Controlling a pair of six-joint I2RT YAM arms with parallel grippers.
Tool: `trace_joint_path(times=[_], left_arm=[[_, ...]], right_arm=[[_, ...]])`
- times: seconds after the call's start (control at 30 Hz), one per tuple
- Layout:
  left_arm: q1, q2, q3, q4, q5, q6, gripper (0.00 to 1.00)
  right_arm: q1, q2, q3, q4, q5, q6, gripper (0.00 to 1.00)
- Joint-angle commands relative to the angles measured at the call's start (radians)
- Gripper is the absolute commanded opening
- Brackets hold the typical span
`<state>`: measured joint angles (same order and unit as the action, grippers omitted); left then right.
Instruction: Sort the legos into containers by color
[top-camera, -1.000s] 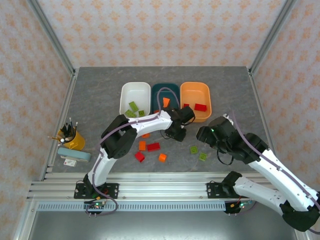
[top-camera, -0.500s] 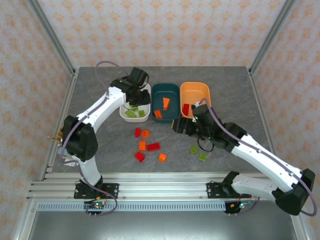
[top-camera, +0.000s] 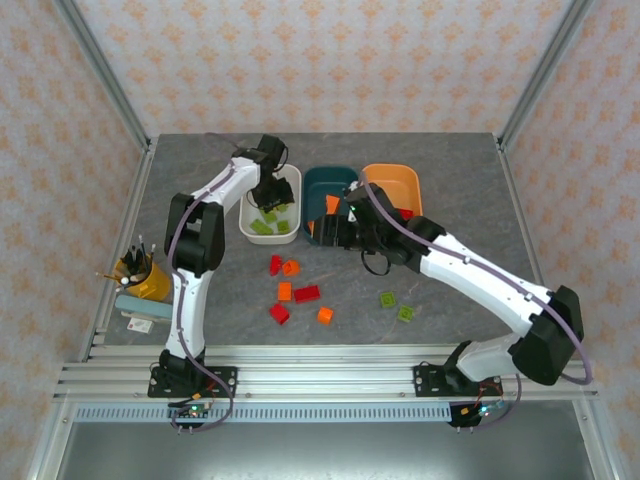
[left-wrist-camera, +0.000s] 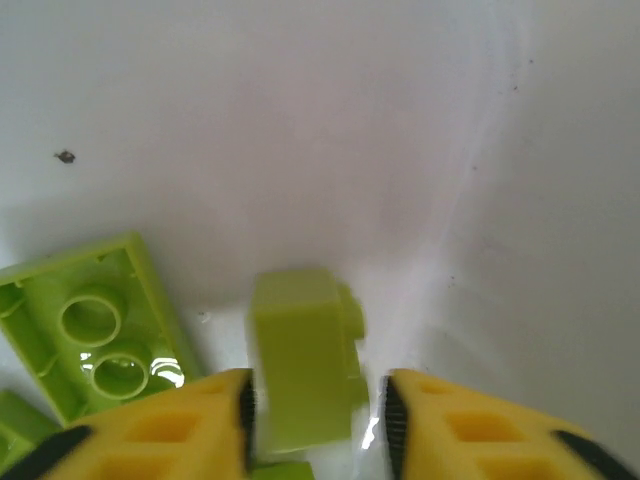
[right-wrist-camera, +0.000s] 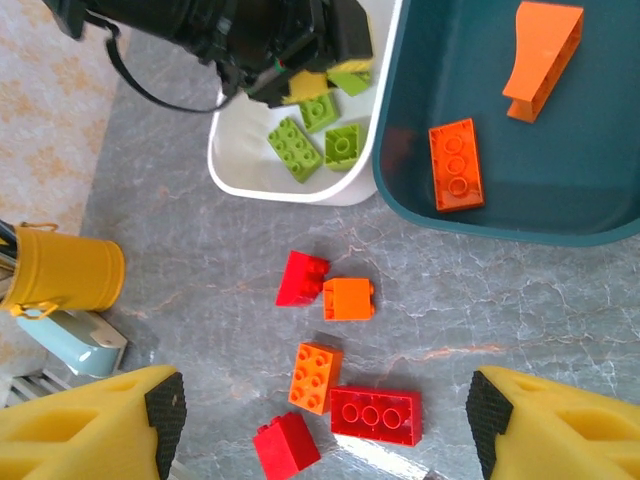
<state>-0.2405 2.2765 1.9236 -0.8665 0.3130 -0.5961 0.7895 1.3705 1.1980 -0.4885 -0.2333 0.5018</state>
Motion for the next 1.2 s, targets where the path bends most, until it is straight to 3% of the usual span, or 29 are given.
trace_joint_path(times=[0.0,0.27,0.6,0.73,0.83,1.17], left_arm=[[0.010,-0.028,0.042,-0.052,0.014,-0.007,0.55],[0.010,-0.213,-0.070,-0.037,-0.016,-0.026,0.67],[0.010,-0.696,-0.557,0.041,-0.039,-0.078,0.72],[0.009,-0.883,-0.760,0.062,-0.028,-0.120,0.72],[0.009,-1.013,-0.881,0.057,-0.028,-0.147,0.73],[0.005,-1.197,-1.001,-0.006,-0.023,-0.184,0.74]], right_arm=[[0.002,0.022,0.032,-0.059,-0.004,-0.044,0.76],[0.058,0.121,0.075,-0.213,-0.007,-0.257,0.76],[0.195,0.346,0.178,-0.377,-0.023,-0.438,0.81],[0.219,0.426,0.215,-0.417,-0.026,-0.486,0.96],[0.234,0.468,0.228,-0.423,0.001,-0.512,0.99],[0.236,0.603,0.271,-0.409,0.112,-0.566,1.00]])
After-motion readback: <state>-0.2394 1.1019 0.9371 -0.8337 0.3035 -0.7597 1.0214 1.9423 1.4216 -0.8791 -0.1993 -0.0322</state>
